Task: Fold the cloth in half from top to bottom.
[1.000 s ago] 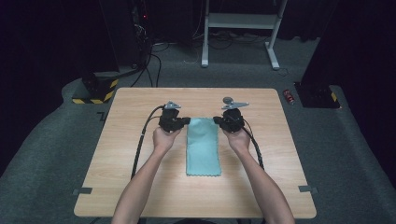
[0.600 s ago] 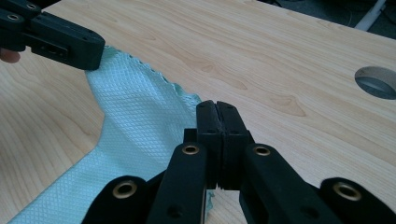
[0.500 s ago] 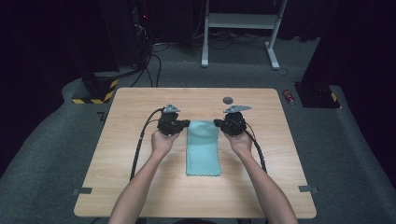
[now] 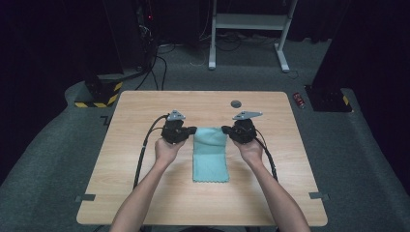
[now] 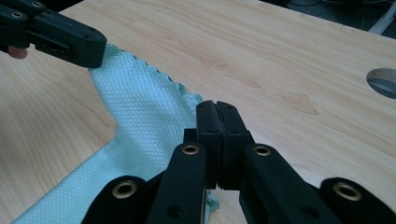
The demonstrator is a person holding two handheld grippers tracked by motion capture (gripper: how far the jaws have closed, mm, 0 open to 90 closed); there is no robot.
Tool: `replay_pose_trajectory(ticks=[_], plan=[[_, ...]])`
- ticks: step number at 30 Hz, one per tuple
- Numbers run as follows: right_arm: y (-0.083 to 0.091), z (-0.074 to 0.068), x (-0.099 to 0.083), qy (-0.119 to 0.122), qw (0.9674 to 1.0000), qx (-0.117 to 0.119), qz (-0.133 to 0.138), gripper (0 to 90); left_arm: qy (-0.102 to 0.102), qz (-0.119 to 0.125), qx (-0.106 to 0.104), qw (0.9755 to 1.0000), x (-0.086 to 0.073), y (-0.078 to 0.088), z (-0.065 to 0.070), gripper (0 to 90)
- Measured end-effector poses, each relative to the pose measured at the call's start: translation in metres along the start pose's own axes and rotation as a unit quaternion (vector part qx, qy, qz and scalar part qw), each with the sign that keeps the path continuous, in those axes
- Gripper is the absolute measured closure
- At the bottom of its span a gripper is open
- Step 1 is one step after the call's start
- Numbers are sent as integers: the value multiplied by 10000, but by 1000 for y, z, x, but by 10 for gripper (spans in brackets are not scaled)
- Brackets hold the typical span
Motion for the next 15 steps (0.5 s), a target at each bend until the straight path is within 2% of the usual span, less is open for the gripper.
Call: replay_pose_trajectory(ticks=[7, 11, 15], plan=[[6, -5, -6, 66, 9999, 98, 43, 894, -25, 12, -43, 10000, -7, 3, 6, 896], [7, -7, -10, 179, 9998, 119, 15, 894, -59, 35, -62, 10000, -12, 5, 10, 896], [9, -8, -14, 162, 9997, 167, 28, 894, -140, 18, -56, 9999, -15, 6, 14, 896]])
Point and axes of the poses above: each handheld gripper's, and its own axes: y roughly backward along the jaws, x roughly out of its top, z roughly to its right, the point moved 1 cm from there along -y, roughly forward along the jaws, and after that the axes turned 14 degrees about -z, right-handed, at the moved point
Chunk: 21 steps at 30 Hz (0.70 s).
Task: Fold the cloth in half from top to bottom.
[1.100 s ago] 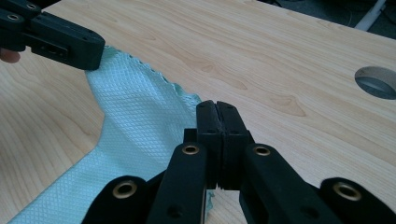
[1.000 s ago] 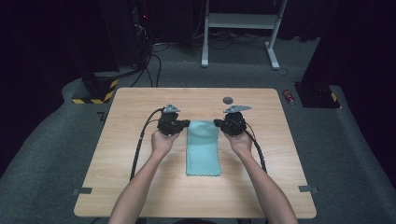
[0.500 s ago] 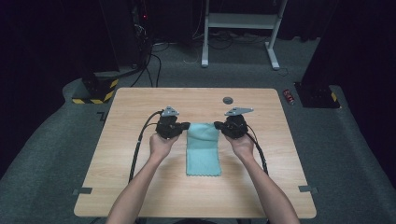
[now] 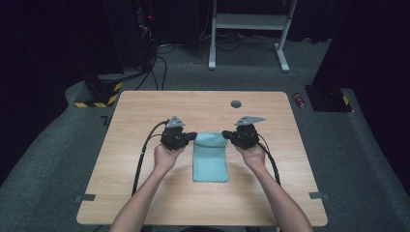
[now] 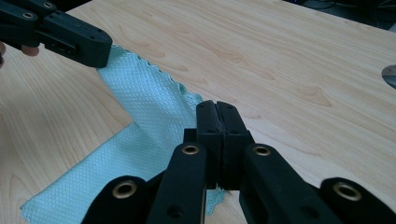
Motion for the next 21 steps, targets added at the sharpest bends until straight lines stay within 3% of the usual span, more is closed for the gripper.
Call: replay_pose_trajectory(ticks=[21], plan=[[12, -10, -11, 172, 9997, 145, 81, 894, 30, 137, -150, 9998, -12, 8, 11, 896]])
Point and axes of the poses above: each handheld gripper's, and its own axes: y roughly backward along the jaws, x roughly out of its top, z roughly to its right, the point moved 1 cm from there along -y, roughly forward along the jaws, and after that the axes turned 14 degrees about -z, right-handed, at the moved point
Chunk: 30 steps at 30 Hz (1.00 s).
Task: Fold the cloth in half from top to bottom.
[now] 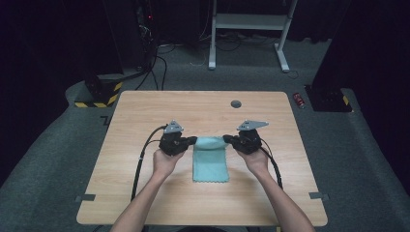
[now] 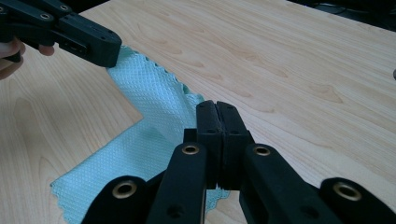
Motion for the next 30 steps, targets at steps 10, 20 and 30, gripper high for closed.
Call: replay_pose_trajectory(ticks=[10, 20, 30], plan=[[3, -4, -4, 30, 10000, 68, 33, 894, -35, 18, -14, 10000, -4, 3, 3, 896], [7, -7, -8, 97, 9999, 117, 45, 894, -93, -36, 8, 10000, -8, 2, 8, 897], [6, -10, -15, 162, 9998, 138, 12, 894, -182, -100, 11, 9998, -13, 1, 12, 897]])
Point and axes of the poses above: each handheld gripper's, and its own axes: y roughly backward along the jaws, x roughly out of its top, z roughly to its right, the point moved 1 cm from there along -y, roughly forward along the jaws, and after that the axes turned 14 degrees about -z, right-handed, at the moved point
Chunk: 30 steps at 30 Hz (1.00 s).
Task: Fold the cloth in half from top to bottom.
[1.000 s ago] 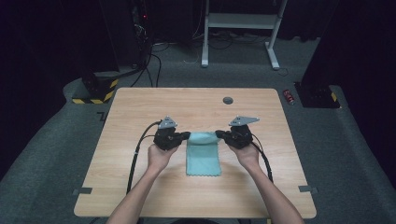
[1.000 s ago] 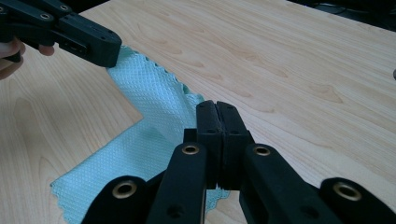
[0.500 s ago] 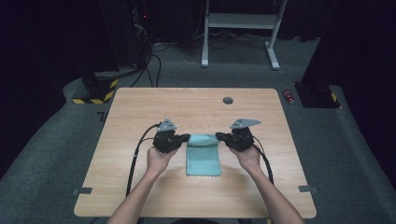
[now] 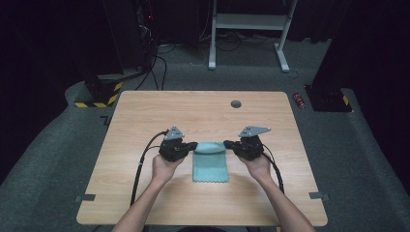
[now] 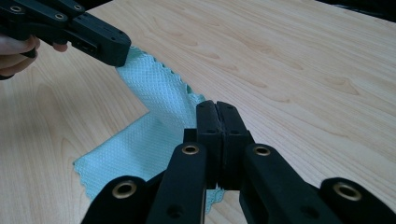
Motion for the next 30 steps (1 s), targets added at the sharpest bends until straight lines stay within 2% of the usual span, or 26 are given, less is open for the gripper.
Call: replay_pose_trajectory(ticks=[2, 6, 12, 17, 30], plan=[[0, -1, -2, -3, 10000, 15, -7, 894, 3, 4, -12, 10000, -1, -1, 0, 897], [-2, -3, -5, 31, 10000, 7, -65, 894, -113, -78, 66, 9999, -3, -2, 3, 897], [-3, -7, -11, 32, 9999, 62, -94, 894, -141, -104, 51, 9998, -8, -2, 5, 897], [-3, -11, -14, 84, 9999, 103, -100, 894, -34, -76, -32, 10000, -12, -2, 6, 897], [-2, -17, -19, 96, 9997, 200, -57, 894, -27, -30, -39, 10000, -21, 0, 10, 897]])
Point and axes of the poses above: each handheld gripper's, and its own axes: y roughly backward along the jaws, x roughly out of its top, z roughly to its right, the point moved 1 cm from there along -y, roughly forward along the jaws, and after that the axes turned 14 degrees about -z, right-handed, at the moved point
